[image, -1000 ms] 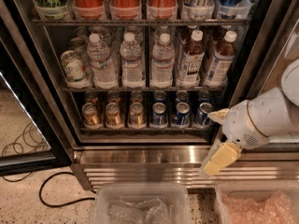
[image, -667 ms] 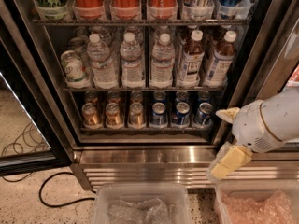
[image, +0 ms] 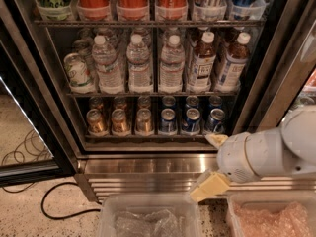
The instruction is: Pick orange can from bottom shelf of fridge
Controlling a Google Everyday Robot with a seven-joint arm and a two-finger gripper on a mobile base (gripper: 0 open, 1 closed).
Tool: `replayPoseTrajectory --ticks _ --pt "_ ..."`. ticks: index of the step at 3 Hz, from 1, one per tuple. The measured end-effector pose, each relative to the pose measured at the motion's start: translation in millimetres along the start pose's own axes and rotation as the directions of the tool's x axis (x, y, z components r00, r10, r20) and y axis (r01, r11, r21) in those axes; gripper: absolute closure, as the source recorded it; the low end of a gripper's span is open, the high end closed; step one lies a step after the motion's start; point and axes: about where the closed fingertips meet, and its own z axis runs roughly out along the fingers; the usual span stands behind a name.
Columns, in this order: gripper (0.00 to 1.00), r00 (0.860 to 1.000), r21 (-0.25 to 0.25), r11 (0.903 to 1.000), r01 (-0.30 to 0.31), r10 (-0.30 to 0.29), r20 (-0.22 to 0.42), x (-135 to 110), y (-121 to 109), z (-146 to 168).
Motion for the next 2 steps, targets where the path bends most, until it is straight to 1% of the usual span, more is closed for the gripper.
replayPoseTrajectory --ticks 1,2 --pt "0.0 0.996 -0.043 0.9984 -0.037 0.04 0.079 -4 13 53" --pt "0.0 0.992 -0.169 0.9833 -0.069 0.086 0.096 -7 39 101"
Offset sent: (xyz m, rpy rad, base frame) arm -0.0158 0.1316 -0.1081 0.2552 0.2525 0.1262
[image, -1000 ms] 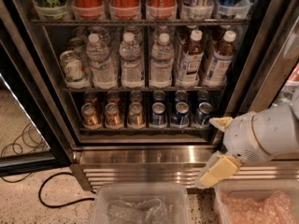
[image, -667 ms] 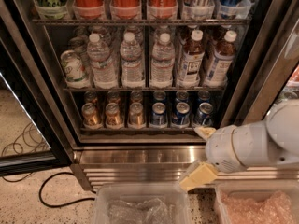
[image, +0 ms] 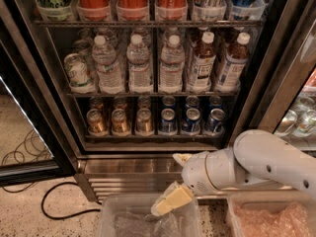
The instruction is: Pick orange can from bottom shelf of fridge
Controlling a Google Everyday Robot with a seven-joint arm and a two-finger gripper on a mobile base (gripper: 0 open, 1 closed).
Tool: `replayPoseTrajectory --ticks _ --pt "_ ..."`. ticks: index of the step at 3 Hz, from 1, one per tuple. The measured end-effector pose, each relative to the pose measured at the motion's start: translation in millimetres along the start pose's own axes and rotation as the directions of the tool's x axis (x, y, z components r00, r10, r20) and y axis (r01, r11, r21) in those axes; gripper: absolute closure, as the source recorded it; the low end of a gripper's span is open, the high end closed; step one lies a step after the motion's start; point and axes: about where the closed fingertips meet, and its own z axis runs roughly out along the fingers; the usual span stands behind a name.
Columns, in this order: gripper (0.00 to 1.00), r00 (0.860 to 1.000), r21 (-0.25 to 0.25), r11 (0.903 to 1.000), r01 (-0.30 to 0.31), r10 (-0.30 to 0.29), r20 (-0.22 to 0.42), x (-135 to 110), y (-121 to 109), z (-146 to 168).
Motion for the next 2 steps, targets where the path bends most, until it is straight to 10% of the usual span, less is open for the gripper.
replayPoseTrajectory --ticks 2 --pt "0.0 1.0 -0.017 0.9995 0.026 -0.026 -0.008 1.1 0.6 8.3"
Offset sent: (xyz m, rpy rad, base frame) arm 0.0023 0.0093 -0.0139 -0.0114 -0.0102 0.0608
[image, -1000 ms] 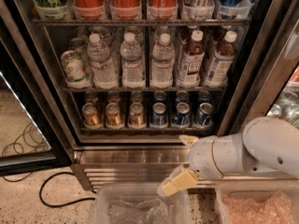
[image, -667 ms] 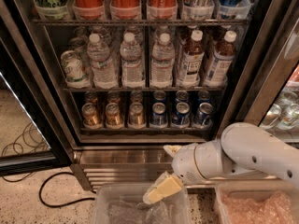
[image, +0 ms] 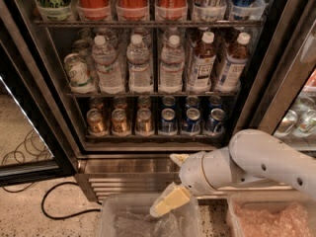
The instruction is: Pick orange can from bottom shelf of fridge
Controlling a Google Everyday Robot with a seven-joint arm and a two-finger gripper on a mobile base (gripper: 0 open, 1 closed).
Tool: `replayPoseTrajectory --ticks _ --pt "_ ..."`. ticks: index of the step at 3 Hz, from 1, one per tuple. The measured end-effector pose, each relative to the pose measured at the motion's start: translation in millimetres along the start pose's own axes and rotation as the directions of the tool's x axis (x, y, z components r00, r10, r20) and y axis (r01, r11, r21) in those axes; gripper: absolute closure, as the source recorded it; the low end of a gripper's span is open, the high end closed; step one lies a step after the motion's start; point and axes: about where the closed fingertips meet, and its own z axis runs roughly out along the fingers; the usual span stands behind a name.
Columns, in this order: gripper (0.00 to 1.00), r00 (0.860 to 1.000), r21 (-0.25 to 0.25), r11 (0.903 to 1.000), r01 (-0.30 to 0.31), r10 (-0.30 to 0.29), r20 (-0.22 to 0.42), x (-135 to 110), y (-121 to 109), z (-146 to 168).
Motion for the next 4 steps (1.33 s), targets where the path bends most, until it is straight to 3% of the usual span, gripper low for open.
replayPoseTrajectory --ticks 1,2,3,4 --pt "0.0 1.0 -0.014 0.9999 -0.001 0.001 0.003 1 -13 33" --pt "0.0 0.999 0.006 0.9994 -0.033 0.033 0.031 1 -36 72" --pt "0.0 0.99 0.073 0.9903 -0.119 0.113 0.08 12 -54 94" --pt "0.0 0.978 0.171 0.9671 -0.188 0.167 0.128 22 -66 99"
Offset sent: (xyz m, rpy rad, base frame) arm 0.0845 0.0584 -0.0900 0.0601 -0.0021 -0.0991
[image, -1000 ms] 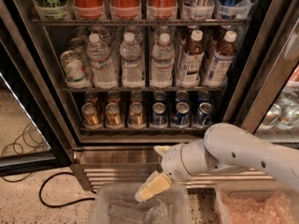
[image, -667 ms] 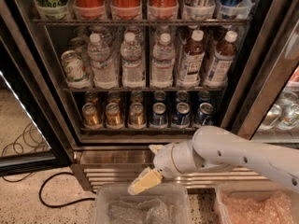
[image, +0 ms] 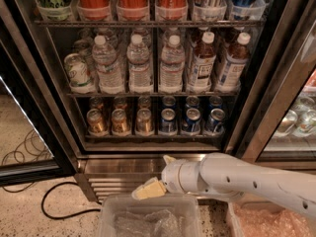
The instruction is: Pick orange can from bottom shelf of fridge
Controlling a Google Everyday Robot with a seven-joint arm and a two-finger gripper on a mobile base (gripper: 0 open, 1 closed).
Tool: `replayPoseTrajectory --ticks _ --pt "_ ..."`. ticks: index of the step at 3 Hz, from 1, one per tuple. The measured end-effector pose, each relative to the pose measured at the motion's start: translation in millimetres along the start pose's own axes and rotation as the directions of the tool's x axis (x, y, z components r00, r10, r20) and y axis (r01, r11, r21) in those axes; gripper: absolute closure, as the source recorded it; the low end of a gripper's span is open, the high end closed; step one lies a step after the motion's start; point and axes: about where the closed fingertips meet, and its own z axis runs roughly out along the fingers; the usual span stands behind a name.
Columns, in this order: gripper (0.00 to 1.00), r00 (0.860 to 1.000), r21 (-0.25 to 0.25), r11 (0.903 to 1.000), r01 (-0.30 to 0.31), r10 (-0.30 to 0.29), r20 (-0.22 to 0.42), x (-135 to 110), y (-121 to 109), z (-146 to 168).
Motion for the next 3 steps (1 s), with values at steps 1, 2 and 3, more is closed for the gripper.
replayPoseTrajectory --ticks 1,2,3 --pt "0.0 0.998 0.106 0.9929 -0.053 0.049 0.039 1 -3 2" --pt "0.0 0.993 0.228 0.9697 -0.088 0.067 0.096 -12 -15 4" --pt "0.0 0.993 0.228 0.9696 -0.088 0.067 0.097 -12 -15 4"
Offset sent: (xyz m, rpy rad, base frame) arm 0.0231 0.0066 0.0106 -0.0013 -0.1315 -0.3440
